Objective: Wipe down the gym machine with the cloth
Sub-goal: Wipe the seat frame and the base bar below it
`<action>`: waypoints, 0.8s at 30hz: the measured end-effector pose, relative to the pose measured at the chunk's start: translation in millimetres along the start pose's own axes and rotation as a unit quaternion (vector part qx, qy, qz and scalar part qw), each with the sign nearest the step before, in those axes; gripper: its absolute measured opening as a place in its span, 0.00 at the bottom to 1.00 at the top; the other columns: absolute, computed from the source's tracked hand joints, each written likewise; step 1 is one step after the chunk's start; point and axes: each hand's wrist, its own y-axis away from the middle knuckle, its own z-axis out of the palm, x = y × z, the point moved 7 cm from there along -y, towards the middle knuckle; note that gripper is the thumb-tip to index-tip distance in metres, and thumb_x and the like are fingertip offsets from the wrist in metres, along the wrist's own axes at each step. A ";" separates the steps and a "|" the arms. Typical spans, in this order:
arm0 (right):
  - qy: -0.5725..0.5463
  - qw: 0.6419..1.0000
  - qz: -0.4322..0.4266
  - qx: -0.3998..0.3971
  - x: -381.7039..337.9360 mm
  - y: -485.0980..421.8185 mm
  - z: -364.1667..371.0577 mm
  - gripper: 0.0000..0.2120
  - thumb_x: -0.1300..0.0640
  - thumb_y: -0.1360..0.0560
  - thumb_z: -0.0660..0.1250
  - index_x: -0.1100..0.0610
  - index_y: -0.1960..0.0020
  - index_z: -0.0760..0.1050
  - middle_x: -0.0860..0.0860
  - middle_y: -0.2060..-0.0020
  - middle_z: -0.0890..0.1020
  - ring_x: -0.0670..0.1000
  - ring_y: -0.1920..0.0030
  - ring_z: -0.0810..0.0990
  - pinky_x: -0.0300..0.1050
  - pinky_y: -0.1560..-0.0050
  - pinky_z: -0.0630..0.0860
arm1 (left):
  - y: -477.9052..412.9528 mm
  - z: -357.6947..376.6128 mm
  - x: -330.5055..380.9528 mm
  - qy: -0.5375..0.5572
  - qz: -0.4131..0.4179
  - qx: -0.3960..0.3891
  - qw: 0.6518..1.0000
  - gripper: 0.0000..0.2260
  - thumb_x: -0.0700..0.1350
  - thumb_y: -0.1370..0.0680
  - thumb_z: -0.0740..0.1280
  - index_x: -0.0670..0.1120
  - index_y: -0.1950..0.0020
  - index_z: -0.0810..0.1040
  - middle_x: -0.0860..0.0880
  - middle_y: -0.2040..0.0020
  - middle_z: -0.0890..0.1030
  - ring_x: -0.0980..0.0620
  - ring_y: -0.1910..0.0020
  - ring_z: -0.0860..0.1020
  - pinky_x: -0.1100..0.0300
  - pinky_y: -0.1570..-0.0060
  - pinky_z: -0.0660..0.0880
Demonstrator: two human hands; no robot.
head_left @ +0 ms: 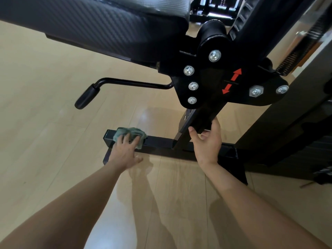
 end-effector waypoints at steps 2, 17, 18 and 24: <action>0.008 1.000 -0.009 0.000 -0.7 0.6 -0.5 0.34 0.51 0.28 0.77 0.51 0.27 0.67 0.47 0.35 0.76 0.48 0.41 0.80 0.49 0.43 0.82 | 0.6 3.1 5.0 -0.017 0.028 -0.006 0.999 0.40 0.66 0.24 0.64 0.56 0.17 0.50 0.43 0.18 0.53 0.37 0.20 0.50 0.39 0.26 0.61; 0.033 0.998 -0.024 -0.045 -0.5 0.0 -7.1 0.35 0.50 0.27 0.77 0.50 0.25 0.66 0.43 0.33 0.73 0.47 0.49 0.81 0.43 0.49 0.82 | 0.0 -7.9 47.2 0.041 0.027 0.034 0.998 0.35 0.60 0.25 0.70 0.52 0.21 0.62 0.44 0.24 0.66 0.40 0.24 0.61 0.45 0.25 0.64; 0.037 0.998 -0.021 -0.049 0.0 -0.2 -7.8 0.35 0.50 0.27 0.77 0.50 0.25 0.65 0.43 0.33 0.73 0.47 0.51 0.81 0.43 0.49 0.82 | 0.3 -7.4 66.8 0.031 0.072 0.042 0.996 0.33 0.59 0.25 0.70 0.52 0.23 0.64 0.45 0.25 0.67 0.42 0.24 0.63 0.46 0.23 0.62; 0.051 0.996 -0.024 -0.065 0.5 -1.9 -8.3 0.36 0.50 0.26 0.76 0.49 0.24 0.64 0.43 0.34 0.73 0.44 0.58 0.83 0.41 0.52 0.82 | -4.4 -8.9 122.3 0.070 0.179 0.055 0.980 0.20 0.54 0.23 0.70 0.45 0.35 0.79 0.43 0.25 0.71 0.41 0.27 0.69 0.48 0.28 0.68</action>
